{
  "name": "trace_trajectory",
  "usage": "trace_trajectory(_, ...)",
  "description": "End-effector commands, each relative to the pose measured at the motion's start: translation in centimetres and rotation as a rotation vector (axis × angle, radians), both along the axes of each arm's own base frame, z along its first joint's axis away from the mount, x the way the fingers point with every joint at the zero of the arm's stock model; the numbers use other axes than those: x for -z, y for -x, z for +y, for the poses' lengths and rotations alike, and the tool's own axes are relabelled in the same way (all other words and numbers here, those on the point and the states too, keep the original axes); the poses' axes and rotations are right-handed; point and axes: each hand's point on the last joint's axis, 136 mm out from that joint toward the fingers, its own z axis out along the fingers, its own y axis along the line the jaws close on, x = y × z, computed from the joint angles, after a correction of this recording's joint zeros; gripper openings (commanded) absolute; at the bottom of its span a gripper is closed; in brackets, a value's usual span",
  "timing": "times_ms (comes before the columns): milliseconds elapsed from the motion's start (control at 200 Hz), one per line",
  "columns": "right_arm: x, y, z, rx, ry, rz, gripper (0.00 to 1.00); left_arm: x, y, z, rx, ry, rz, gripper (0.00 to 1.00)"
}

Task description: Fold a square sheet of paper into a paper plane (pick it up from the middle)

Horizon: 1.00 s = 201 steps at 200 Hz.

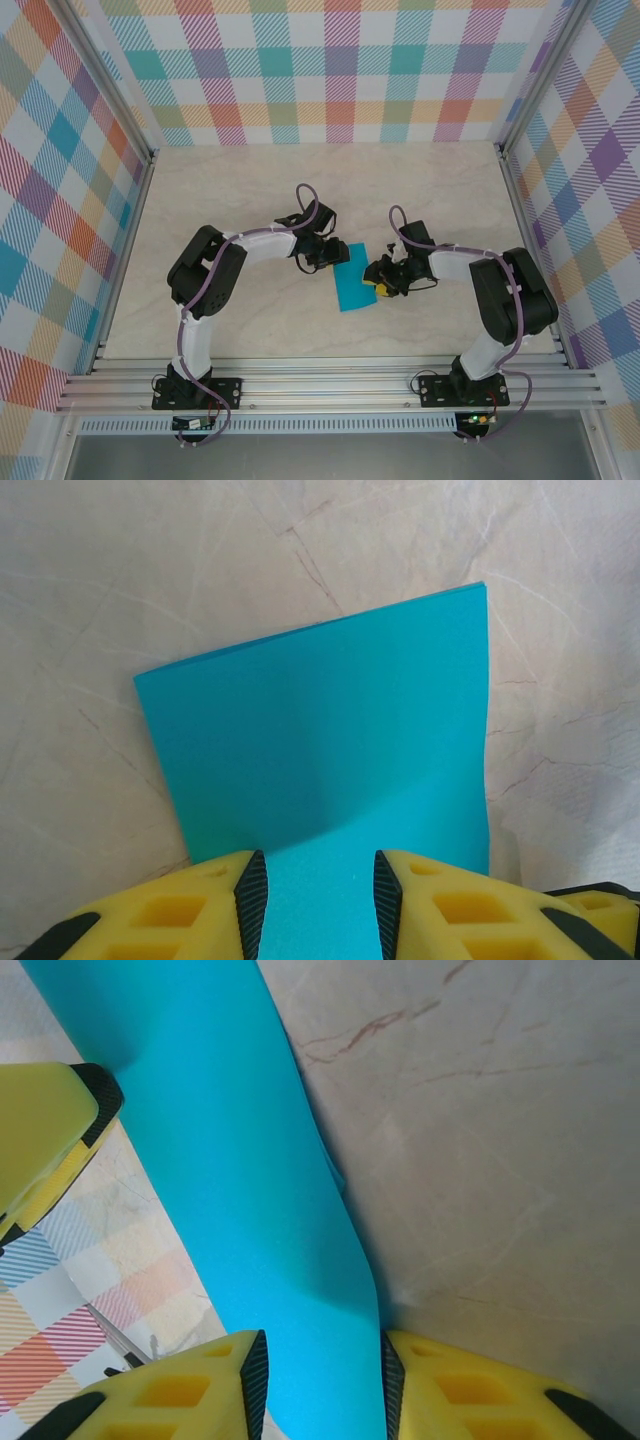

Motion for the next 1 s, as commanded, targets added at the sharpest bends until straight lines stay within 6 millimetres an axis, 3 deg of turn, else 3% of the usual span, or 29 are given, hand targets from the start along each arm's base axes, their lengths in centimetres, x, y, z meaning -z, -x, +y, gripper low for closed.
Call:
trace_trajectory(0, -0.1, -1.5, 0.2, -0.012, -0.016, -0.054, 0.35, 1.6, 1.1, 0.0, 0.051, -0.036, 0.047, 0.36)
trace_trajectory(150, -0.3, -2.3, 0.4, -0.035, -0.030, -0.086, 0.30, 2.2, 1.2, -0.3, 0.098, -0.041, 0.049, 0.36)
trace_trajectory(340, -0.6, -2.5, 0.2, -0.041, -0.042, -0.099, 0.25, 1.4, 0.7, -0.7, 0.136, -0.043, 0.029, 0.37)
trace_trajectory(460, -0.5, -2.3, 0.2, -0.026, -0.041, -0.078, 0.19, -0.9, 0.1, -0.1, 0.116, -0.046, -0.047, 0.42)
trace_trajectory(595, -0.4, -2.1, 0.1, -0.013, -0.037, -0.048, 0.14, -5.2, -0.1, 0.1, 0.107, 0.012, -0.188, 0.50)
trace_trajectory(735, -0.7, -2.1, 0.2, -0.020, -0.040, -0.030, 0.10, -7.7, 2.3, 0.1, 0.170, 0.036, -0.291, 0.52)
trace_trajectory(1000, -1.7, -2.1, 0.4, -0.032, -0.047, -0.023, 0.10, -7.3, 9.0, -1.4, 0.362, -0.092, -0.432, 0.57)
